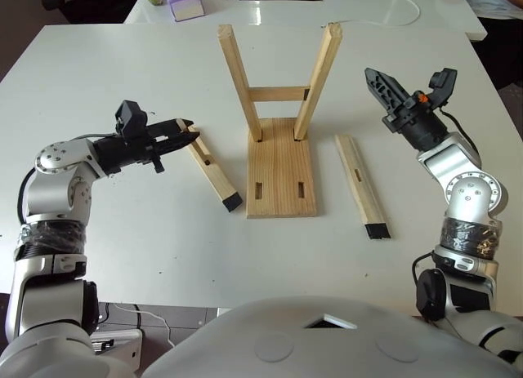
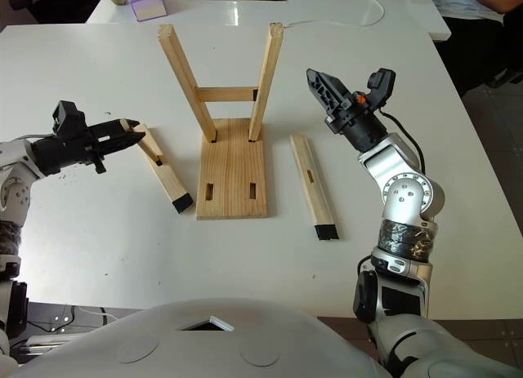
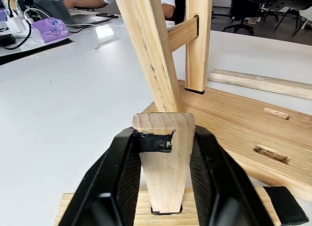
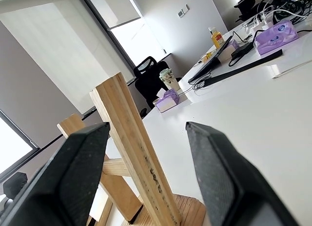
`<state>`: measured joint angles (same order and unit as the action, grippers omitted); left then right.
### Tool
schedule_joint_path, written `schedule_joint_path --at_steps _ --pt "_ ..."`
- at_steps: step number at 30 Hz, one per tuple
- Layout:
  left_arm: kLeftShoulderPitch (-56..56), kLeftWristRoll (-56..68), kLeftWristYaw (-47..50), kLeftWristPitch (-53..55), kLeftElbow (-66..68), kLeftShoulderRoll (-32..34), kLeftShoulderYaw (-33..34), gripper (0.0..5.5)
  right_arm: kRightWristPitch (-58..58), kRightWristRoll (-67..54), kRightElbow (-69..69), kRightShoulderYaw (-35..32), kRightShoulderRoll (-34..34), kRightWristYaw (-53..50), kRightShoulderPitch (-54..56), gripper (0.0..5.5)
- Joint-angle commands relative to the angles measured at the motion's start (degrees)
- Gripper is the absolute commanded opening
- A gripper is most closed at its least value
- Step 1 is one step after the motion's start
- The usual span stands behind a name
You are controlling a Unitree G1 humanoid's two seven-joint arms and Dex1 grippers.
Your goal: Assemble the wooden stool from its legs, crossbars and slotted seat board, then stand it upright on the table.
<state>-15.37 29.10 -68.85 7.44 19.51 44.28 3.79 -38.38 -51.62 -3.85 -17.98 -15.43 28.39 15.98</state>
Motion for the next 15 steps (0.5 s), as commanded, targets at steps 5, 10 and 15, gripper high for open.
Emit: schedule_joint_path --at_steps 5,10,15 --pt "-2.5 -4.2 3.1 4.1 -2.1 -0.9 -0.8 2.21 3.2 0.0 0.6 -3.0 0.6 -1.3 -0.8 2.88" --pt "2.1 -2.6 4.8 9.6 -13.7 1.9 2.9 2.40 5.5 1.1 0.3 -3.3 2.0 -2.4 -2.8 2.88" --pt "7.4 -2.3 3.8 12.8 -18.7 6.1 6.7 2.40 7.8 1.7 -0.4 -3.4 3.3 -3.7 -4.9 2.88"
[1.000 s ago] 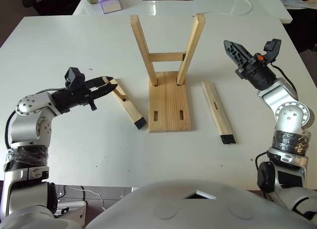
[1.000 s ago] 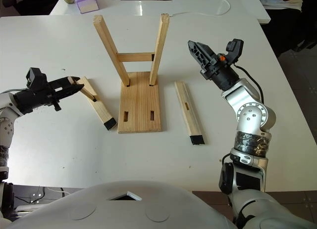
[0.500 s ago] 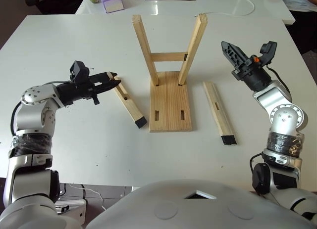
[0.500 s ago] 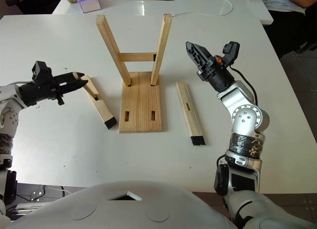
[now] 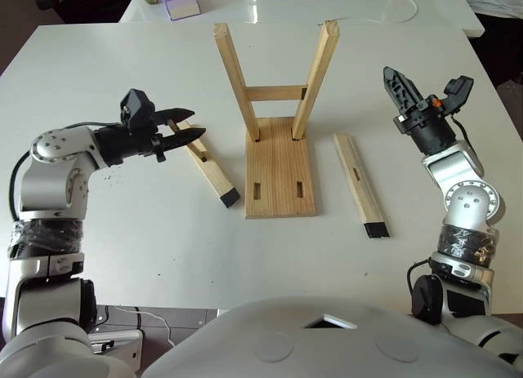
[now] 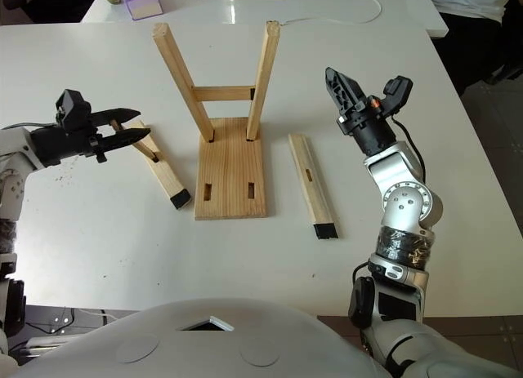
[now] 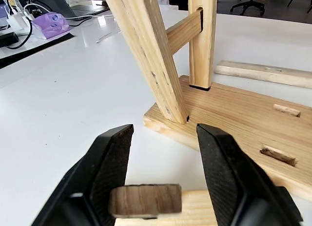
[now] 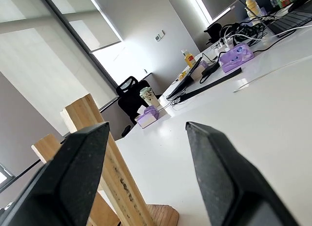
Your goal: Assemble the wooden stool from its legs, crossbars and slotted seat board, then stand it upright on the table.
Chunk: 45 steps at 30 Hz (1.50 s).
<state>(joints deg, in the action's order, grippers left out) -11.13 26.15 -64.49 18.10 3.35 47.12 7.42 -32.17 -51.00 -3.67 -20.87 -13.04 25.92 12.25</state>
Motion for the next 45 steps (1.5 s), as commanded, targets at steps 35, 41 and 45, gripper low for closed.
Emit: schedule_joint_path --at_steps 35,41,45 --pt "-9.5 -4.1 70.8 17.2 -31.5 -34.6 9.5 2.40 6.1 -0.8 -8.2 -1.3 7.3 -12.5 -9.4 2.88" --pt "-10.8 -4.1 71.6 19.9 -34.8 -34.5 8.7 2.40 7.4 0.0 -7.7 -0.8 7.8 -12.8 -9.6 2.88" --pt "-10.2 -4.2 71.6 21.2 -36.5 -35.3 7.0 2.40 7.4 0.0 -7.8 -0.9 7.7 -12.9 -10.1 2.88"
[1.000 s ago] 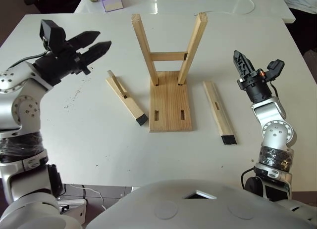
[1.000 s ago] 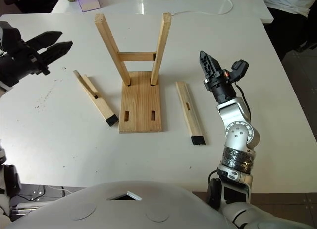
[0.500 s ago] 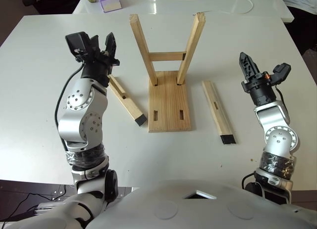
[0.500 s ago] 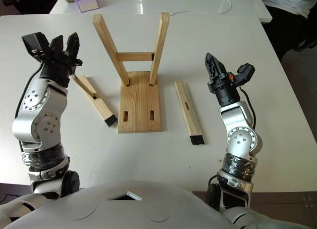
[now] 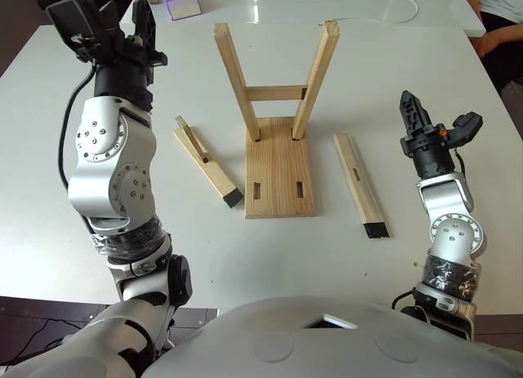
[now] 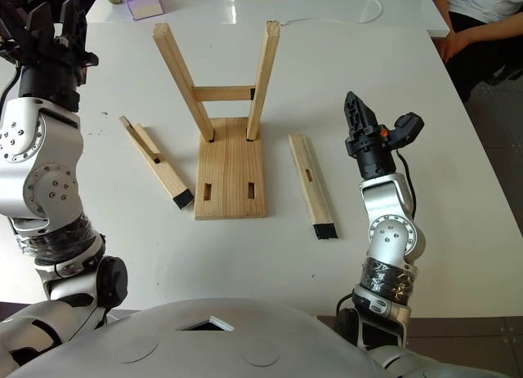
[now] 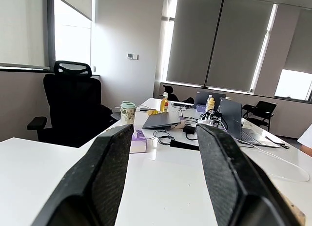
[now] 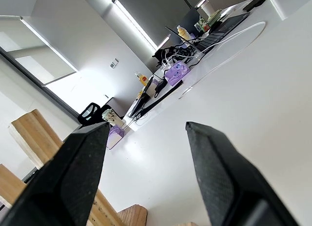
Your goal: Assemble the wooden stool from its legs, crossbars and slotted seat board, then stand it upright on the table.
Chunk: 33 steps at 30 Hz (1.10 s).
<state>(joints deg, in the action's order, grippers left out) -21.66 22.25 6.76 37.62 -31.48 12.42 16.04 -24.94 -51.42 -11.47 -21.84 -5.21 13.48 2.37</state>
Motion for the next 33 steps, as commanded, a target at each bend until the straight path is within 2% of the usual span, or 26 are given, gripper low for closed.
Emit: schedule_joint_path --at_steps 1,7,10,13,18,25,29,33 --pt "0.6 -0.4 0.6 2.1 -2.0 -0.9 -2.0 2.40 0.0 0.4 0.1 0.1 -0.2 -0.5 -0.1 2.88" --pt "10.1 -1.5 2.7 9.6 -0.2 -4.0 -3.7 2.40 -1.0 0.6 1.2 0.4 -1.2 -0.5 0.3 2.88" --pt "15.0 -3.1 0.0 8.3 5.1 -4.9 -8.2 2.40 -1.0 1.2 2.5 0.8 -1.2 -0.6 0.4 2.88" --pt "16.9 -3.5 -0.1 6.0 6.2 -6.5 -7.9 2.40 -1.3 1.2 3.6 1.3 -1.4 -0.4 2.0 2.88" --pt "14.5 -2.0 -0.9 2.0 -0.3 -6.9 -4.5 2.40 -1.0 0.9 3.5 0.8 -1.5 -0.4 1.0 2.88" --pt "10.0 -1.5 1.2 3.5 -9.1 -6.0 -2.3 2.40 -0.8 0.6 2.4 0.7 -1.2 -0.6 -0.3 2.88" --pt "2.3 -1.1 3.6 4.0 -7.2 -6.7 -0.5 2.40 -0.7 0.9 2.4 1.1 -1.0 -0.7 -0.3 2.88" --pt "1.3 -3.1 5.2 3.5 -2.3 -7.3 -0.8 2.40 -0.6 1.6 3.7 1.9 -0.9 -0.3 0.8 2.88"
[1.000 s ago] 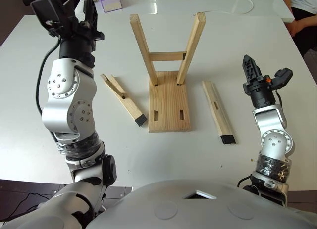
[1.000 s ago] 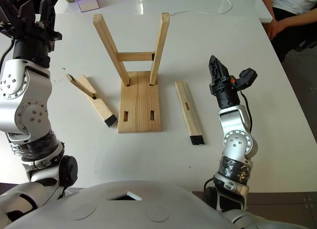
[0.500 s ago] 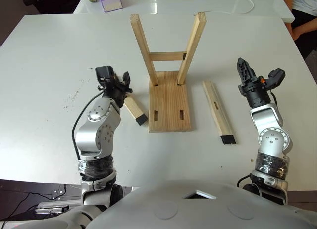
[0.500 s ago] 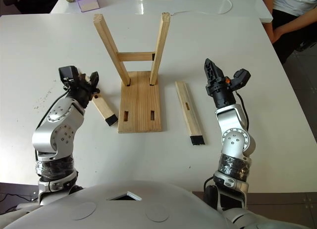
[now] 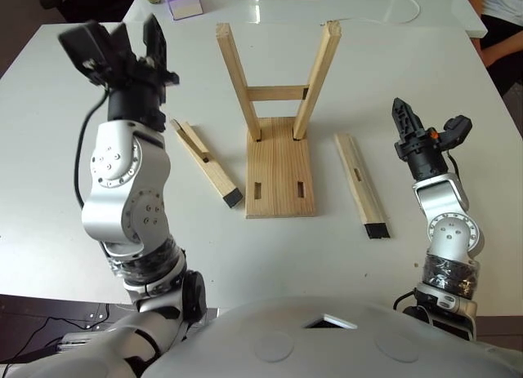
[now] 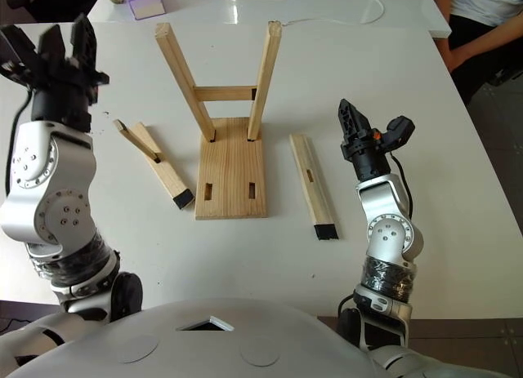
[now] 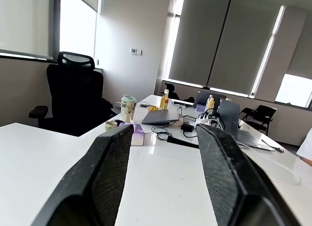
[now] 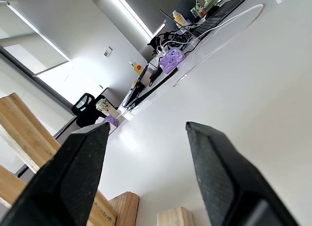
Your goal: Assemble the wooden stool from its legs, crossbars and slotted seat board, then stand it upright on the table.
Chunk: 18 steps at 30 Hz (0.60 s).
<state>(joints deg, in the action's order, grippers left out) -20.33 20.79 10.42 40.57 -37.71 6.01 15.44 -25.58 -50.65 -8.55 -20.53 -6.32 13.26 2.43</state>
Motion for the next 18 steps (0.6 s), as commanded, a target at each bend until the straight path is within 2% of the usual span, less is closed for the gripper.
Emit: schedule_joint_path --at_steps 1,7,12,16,18 --pt "0.7 -2.0 1.6 0.4 4.2 -1.0 -0.5 2.40 0.0 1.0 0.9 0.7 0.2 0.1 0.8 2.88" --pt "2.8 -3.3 1.2 -0.3 5.2 -1.7 -1.6 2.40 -0.4 0.6 0.9 0.1 -0.6 0.0 0.7 2.88" --pt "7.1 -2.5 -1.1 6.4 15.7 -2.2 -4.1 2.40 -0.4 0.9 2.0 0.6 -0.5 0.0 1.8 2.88" --pt "8.7 -3.7 -2.0 2.4 22.5 -2.7 -3.5 2.40 0.4 1.1 3.8 0.3 -0.3 0.0 3.8 2.88" --pt "8.1 -1.5 -2.1 0.2 21.2 -4.1 -1.2 2.40 0.5 1.0 4.0 0.2 -0.3 0.1 4.3 2.88"
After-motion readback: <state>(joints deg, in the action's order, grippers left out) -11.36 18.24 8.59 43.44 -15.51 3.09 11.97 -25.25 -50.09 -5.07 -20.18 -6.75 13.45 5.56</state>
